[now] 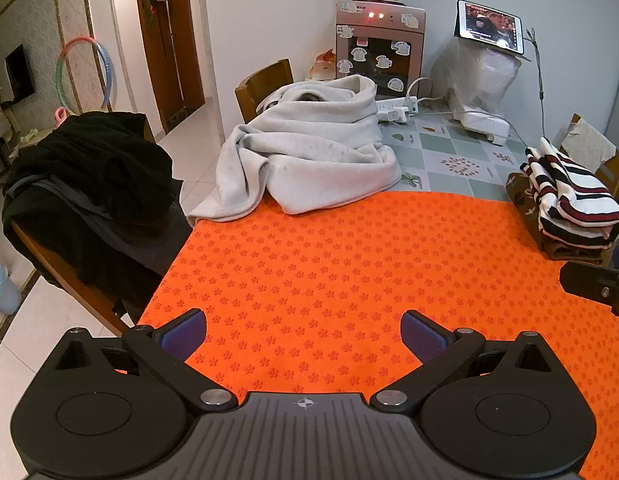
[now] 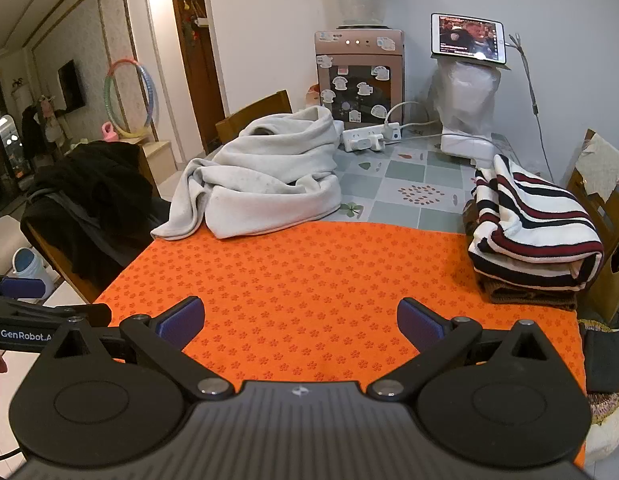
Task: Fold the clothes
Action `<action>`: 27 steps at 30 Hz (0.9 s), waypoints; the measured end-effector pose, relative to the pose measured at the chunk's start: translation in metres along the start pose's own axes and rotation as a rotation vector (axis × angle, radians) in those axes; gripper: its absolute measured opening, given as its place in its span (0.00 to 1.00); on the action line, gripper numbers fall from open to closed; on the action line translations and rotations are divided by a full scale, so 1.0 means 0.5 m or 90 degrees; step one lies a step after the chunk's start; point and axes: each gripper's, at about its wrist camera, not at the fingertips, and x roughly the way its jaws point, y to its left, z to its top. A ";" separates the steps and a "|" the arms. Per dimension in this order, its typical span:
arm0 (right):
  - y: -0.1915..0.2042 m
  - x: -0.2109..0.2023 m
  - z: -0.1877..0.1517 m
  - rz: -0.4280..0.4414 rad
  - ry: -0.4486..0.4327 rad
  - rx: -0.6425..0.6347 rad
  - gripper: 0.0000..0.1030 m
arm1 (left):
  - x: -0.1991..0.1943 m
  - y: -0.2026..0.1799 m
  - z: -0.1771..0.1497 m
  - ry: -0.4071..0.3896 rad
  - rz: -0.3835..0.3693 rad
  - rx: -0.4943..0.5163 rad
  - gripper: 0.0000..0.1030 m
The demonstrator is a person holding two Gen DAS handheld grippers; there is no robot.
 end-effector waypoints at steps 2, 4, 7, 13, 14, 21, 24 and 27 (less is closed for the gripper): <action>-0.001 0.001 0.000 -0.001 0.001 0.001 1.00 | 0.002 -0.001 0.001 0.001 0.000 0.001 1.00; -0.002 0.002 -0.001 -0.002 0.001 0.003 1.00 | 0.004 -0.001 0.001 0.003 -0.001 0.002 1.00; -0.004 0.004 -0.001 -0.003 0.003 0.004 1.00 | 0.008 -0.002 0.000 0.008 -0.002 0.003 1.00; -0.004 0.012 -0.001 -0.003 0.011 0.005 1.00 | 0.018 0.000 0.002 0.015 -0.002 0.001 1.00; -0.004 0.013 -0.001 -0.003 0.012 0.005 1.00 | 0.020 0.002 0.003 0.016 -0.002 0.001 1.00; -0.006 0.026 0.004 0.003 0.023 -0.001 1.00 | 0.029 0.010 -0.003 0.025 -0.004 -0.010 1.00; -0.011 0.036 0.007 0.011 0.030 -0.004 1.00 | 0.032 0.016 -0.008 0.031 0.003 -0.016 1.00; -0.013 0.049 0.014 0.021 0.035 -0.012 1.00 | 0.035 0.022 -0.013 0.036 0.014 -0.018 1.00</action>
